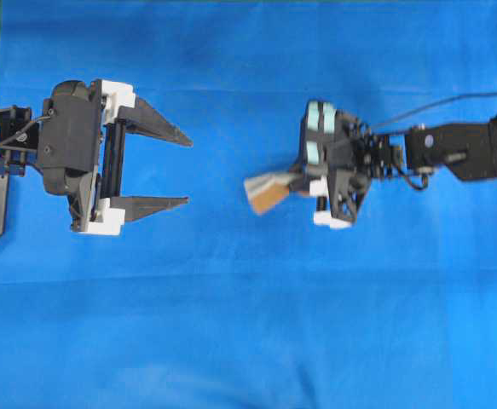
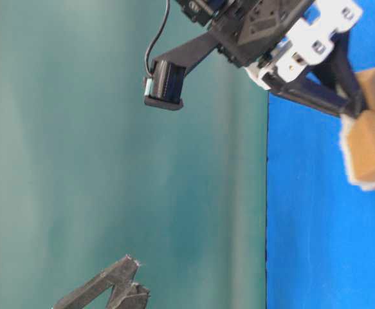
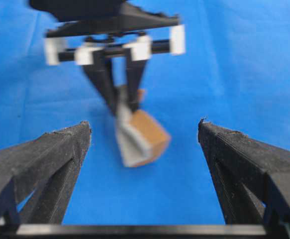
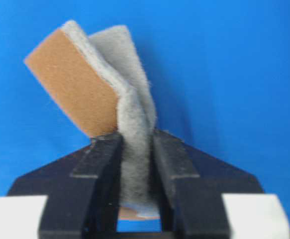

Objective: Hand over the sponge with the left arm and wipe it with the right arm.
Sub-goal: 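Swing the held sponge back and forth with the right gripper, then lower the sponge to the table center and open the right gripper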

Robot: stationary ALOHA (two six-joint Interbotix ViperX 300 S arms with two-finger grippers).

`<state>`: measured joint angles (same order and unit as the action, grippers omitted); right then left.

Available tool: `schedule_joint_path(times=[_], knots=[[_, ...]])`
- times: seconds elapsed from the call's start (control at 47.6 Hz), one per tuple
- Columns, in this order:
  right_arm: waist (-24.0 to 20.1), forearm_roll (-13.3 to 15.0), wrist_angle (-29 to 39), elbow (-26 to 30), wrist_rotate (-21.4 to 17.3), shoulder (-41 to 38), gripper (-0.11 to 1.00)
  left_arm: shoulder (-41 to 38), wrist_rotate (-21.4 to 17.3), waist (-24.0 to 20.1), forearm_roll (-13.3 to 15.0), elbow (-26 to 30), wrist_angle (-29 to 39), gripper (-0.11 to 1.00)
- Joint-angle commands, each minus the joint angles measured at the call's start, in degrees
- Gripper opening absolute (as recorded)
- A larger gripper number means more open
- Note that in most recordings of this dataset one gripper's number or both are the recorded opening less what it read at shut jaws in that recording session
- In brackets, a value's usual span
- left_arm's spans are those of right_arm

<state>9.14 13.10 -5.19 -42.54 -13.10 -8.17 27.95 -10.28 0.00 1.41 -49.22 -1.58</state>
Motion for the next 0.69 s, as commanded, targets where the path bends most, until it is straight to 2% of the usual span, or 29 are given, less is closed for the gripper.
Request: schedule_joint_path(times=[0.0, 0.672], knots=[[2.4, 0.4, -0.4, 1.1, 0.1, 1.4, 0.25, 0.5, 0.0, 0.1, 0.1, 0.6, -0.5, 0.90], [1.0, 0.5, -1.6, 1.0, -1.0, 1.3, 0.25, 0.5, 0.0, 0.1, 0.1, 0.6, -0.5, 0.90]])
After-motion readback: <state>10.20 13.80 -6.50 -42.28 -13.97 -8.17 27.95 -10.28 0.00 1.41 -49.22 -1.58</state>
